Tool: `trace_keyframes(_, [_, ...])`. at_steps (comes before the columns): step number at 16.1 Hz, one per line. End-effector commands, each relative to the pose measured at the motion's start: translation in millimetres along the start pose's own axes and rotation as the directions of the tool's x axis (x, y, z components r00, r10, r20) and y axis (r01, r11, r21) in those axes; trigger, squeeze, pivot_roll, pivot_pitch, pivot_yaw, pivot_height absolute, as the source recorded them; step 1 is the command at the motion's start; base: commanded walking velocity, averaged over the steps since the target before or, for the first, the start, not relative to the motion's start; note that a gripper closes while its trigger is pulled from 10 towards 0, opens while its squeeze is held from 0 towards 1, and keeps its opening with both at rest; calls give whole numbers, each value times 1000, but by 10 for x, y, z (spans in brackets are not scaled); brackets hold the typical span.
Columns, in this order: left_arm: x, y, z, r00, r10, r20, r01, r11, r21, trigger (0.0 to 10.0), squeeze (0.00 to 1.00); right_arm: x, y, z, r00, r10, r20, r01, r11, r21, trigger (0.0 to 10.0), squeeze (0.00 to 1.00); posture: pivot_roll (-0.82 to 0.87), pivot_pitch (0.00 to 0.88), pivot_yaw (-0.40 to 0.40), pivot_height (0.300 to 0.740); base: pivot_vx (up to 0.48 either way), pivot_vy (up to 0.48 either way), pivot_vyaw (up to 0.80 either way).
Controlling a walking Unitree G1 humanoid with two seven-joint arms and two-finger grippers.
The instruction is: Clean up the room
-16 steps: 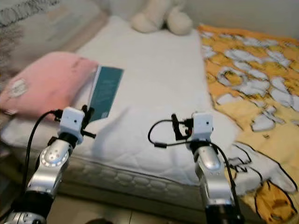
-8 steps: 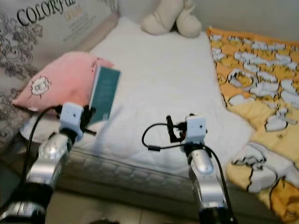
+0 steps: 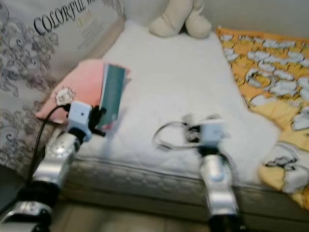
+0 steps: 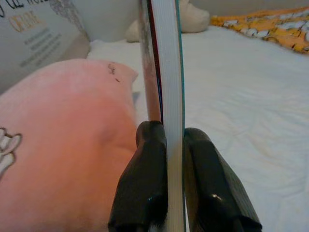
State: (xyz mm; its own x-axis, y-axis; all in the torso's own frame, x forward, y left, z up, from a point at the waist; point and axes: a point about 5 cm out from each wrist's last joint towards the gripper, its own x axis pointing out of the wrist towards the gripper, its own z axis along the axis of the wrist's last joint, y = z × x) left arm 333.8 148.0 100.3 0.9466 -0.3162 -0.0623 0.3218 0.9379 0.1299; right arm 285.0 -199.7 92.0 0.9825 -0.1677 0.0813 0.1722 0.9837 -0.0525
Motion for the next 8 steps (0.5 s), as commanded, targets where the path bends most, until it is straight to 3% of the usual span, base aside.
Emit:
trace_keyframes(1, [42, -48, 104, 999, -29, 46, 29, 999, 16, 0, 0, 41, -29, -19, 998, -60, -11, 60, 998, 31, 10000, 0, -82, 0, 2, 740, 0, 0, 0])
trace_keyframes(2, [53, -84, 96, 998, -35, 45, 35, 999, 7, 0, 0, 98, -3, -18, 997, -73, -30, 75, 994, 79, 10000, 0, -82, 0, 0, 740, 0, 0, 0])
trace_keyframes(8, [57, -118, 14, 1000, -12, 20, 11, 1000, 7, 0, 0, 109, 30, -22, 996, -94, -6, 94, 990, 109, 10000, 0, -86, 0, -3, 740, 0, 0, 0])
